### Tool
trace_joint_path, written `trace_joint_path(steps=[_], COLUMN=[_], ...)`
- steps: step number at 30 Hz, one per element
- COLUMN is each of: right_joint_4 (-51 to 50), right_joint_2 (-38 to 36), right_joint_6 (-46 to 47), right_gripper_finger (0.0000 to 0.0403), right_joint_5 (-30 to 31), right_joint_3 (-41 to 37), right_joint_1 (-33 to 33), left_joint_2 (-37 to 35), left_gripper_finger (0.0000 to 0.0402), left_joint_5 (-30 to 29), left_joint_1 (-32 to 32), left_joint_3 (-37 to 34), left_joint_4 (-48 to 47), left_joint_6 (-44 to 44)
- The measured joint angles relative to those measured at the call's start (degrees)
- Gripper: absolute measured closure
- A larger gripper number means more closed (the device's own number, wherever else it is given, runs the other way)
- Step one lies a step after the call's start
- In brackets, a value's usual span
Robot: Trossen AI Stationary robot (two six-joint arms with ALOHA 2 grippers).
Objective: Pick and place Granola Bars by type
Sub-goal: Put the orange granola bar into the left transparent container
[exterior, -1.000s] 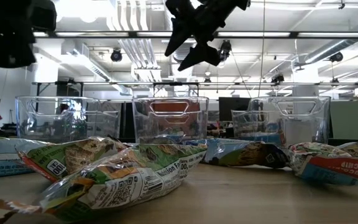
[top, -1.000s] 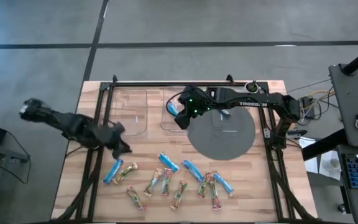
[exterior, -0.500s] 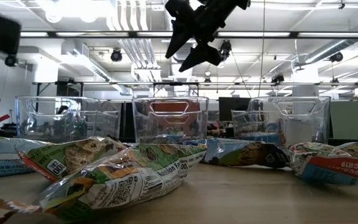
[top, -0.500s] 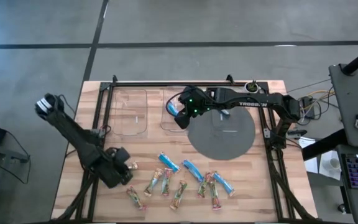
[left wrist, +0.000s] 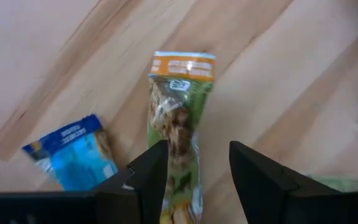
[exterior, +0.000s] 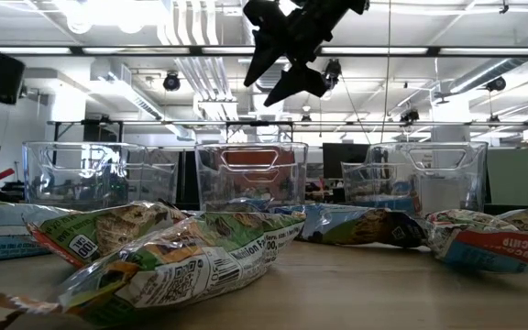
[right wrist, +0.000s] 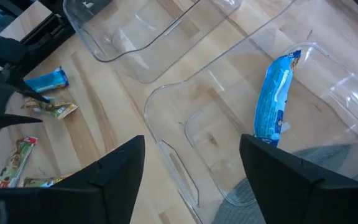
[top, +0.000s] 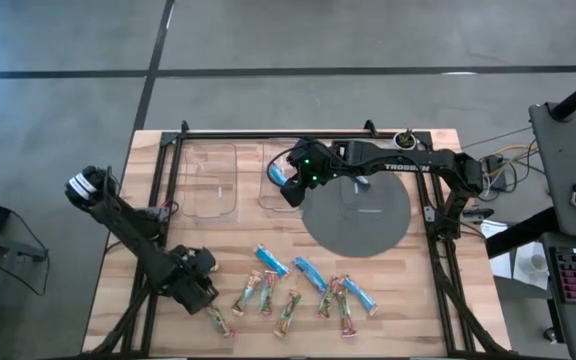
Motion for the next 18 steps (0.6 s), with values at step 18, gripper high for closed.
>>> trace_joint_path(steps=[18], right_joint_4=[-0.1], right_joint_2=[0.1], right_joint_6=[0.7], right_gripper_finger=[0.0144], right_joint_5=[0.0], right_joint_3=[-0.1], right_joint_1=[0.0], left_joint_2=[-0.9], left_gripper_finger=[0.0228], left_joint_5=[5.2], left_joint_1=[4.0], left_joint_3=[0.1], left_joint_4=[-6.1], left_joint_6=[-0.1])
